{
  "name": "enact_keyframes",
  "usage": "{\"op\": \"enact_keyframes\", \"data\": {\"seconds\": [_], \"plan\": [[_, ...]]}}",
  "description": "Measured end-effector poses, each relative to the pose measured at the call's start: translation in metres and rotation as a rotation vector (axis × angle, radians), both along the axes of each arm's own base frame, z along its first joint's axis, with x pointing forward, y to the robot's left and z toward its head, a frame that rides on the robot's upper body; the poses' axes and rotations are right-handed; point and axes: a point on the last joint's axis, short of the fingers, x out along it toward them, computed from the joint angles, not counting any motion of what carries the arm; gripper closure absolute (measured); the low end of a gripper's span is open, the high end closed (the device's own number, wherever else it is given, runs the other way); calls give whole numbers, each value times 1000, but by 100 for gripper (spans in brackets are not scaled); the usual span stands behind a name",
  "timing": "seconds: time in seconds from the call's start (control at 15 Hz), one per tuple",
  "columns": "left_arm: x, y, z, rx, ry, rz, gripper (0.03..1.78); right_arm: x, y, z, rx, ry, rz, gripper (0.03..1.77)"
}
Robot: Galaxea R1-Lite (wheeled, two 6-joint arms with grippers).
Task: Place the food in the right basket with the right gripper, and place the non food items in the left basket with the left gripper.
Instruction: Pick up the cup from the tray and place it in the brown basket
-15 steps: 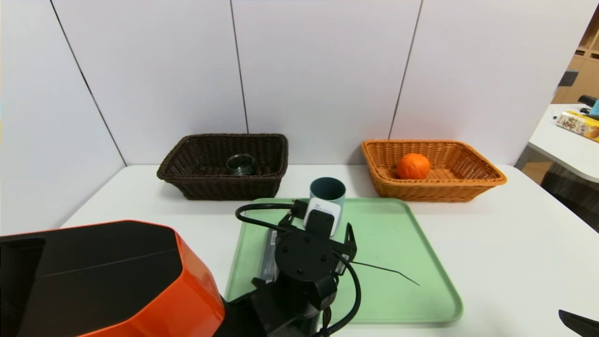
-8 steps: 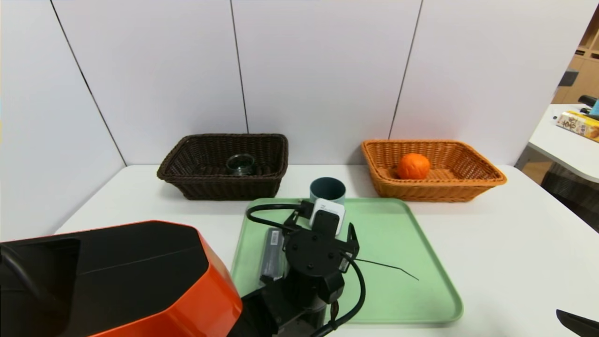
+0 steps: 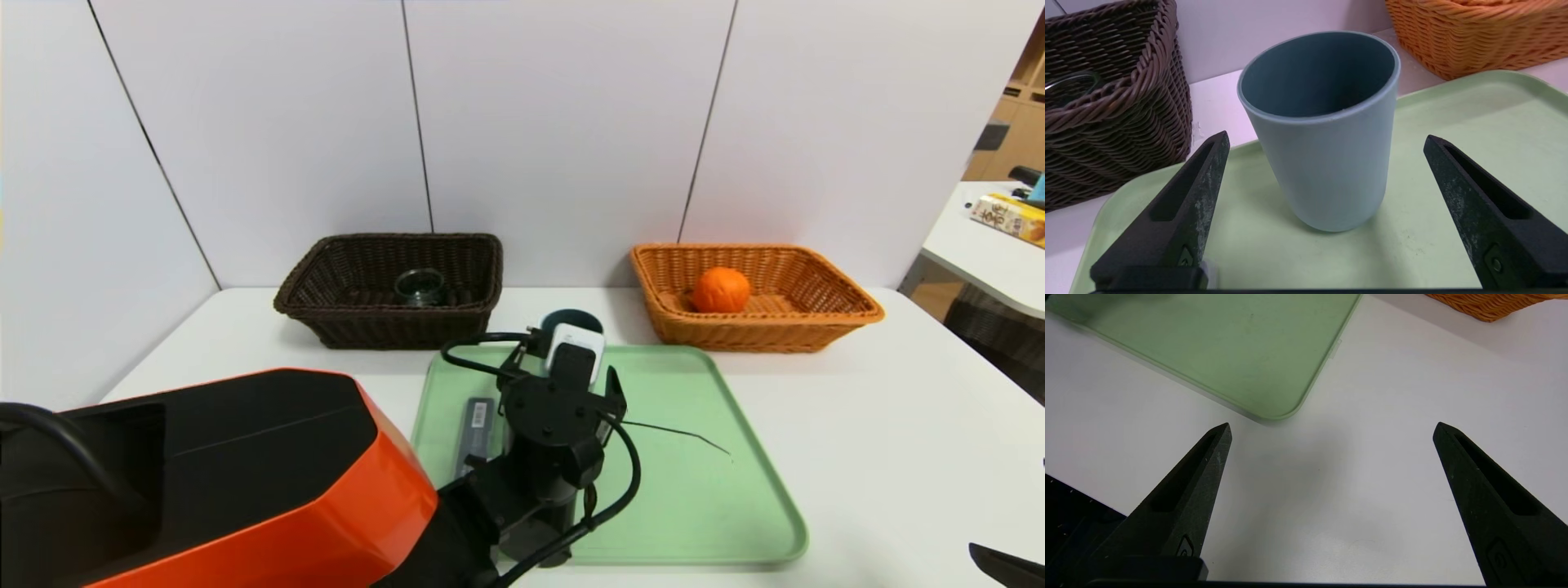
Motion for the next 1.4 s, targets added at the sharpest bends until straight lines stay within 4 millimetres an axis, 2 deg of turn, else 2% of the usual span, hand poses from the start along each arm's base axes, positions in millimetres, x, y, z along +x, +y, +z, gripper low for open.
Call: {"op": "enact_keyframes", "data": {"seconds": [0.33,1.0,1.07,1.2,1.27,1.4], "plan": [[10,-6,-1,6,4,13,12,0,0,-1,-2,4,1,10],[21,-21,9,-3,0,16,12,0,0,-2,-2,7,1,10],[22,-20,9,-4,-1,17,22,0,0,-2,-2,7,0,10],[24,-19,8,-4,2,23,54,0,0,-2,-2,6,1,10],[25,-18,7,-4,3,26,65,0,0,-2,-2,6,1,10],[25,-18,6,-4,4,29,69,0,0,-2,-3,6,2,10]]}}
